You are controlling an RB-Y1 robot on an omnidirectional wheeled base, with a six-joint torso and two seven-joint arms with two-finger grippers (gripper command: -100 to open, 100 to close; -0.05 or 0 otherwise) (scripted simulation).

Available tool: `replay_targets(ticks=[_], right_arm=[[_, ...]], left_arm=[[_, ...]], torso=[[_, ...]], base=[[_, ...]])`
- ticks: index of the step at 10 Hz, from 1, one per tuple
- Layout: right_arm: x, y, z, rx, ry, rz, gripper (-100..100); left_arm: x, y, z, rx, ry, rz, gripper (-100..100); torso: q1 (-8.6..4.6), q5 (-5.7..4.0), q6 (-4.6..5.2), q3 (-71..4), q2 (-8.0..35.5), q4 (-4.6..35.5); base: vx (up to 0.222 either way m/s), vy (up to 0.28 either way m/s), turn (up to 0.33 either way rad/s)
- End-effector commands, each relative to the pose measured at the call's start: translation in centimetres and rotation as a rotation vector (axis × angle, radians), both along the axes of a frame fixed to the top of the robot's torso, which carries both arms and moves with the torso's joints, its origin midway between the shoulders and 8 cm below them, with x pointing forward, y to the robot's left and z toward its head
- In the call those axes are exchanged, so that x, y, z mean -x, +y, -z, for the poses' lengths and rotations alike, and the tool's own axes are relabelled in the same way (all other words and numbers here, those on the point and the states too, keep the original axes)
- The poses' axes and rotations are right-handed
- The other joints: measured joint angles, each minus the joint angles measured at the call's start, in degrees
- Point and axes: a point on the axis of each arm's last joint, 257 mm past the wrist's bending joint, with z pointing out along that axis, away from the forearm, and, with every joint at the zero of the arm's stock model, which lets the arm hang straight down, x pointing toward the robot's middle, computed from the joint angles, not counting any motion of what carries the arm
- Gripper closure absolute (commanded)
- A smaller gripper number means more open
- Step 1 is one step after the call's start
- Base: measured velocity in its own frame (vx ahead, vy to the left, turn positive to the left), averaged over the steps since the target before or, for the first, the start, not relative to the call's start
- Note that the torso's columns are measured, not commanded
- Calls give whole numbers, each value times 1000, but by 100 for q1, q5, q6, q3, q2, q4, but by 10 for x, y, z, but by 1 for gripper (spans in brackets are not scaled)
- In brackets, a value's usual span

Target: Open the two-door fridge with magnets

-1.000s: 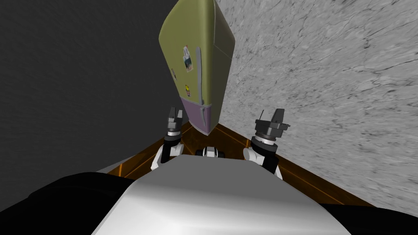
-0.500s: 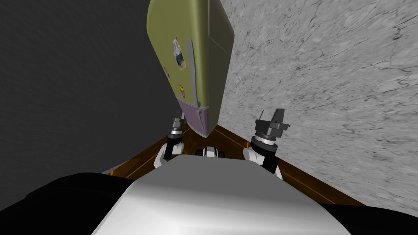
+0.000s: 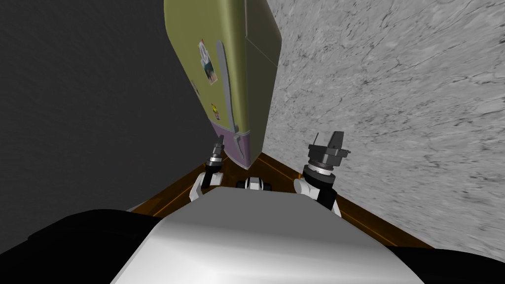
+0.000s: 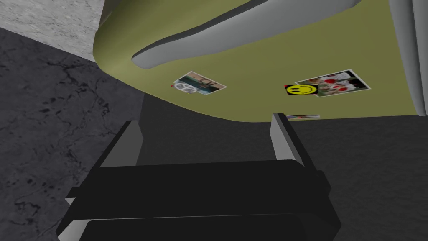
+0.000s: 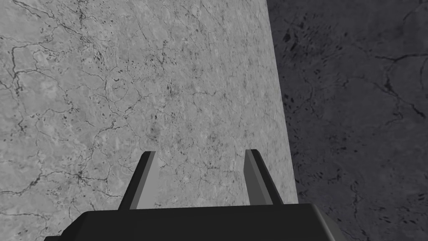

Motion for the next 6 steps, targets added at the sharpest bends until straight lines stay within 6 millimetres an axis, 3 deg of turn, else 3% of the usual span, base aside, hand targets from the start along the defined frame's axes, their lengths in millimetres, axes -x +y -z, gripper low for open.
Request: replay_targets(ticks=[1, 6], right_arm=[[0, 0, 0, 0, 0, 0, 0], [0, 0, 0, 0, 0, 0, 0]], left_arm=[[-14, 9, 24, -48, 63, -32, -100], [-34, 24, 64, -148, 172, -83, -100]], torso=[[-1, 0, -1, -4, -6, -2], [5, 2, -1, 14, 24, 6]], base=[[164, -50, -13], [133, -47, -16]])
